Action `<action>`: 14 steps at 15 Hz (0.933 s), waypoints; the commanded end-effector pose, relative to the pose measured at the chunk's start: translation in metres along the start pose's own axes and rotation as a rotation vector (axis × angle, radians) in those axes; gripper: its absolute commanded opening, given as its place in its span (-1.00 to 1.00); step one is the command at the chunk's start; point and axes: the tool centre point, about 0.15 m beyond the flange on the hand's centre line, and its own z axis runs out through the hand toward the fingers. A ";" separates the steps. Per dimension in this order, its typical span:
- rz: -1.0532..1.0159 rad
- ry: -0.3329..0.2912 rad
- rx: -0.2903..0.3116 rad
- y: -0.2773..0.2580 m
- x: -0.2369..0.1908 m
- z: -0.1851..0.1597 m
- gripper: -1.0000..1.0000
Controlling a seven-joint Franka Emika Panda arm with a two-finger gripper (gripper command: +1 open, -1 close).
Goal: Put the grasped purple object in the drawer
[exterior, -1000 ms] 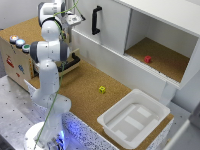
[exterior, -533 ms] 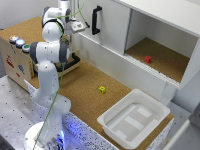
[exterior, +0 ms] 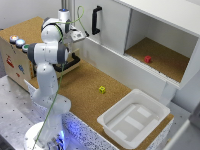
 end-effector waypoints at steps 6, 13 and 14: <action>-0.003 0.129 -0.040 -0.022 -0.011 -0.025 1.00; -0.018 0.262 -0.070 -0.028 -0.061 -0.130 1.00; 0.013 0.251 -0.070 -0.026 -0.069 -0.141 1.00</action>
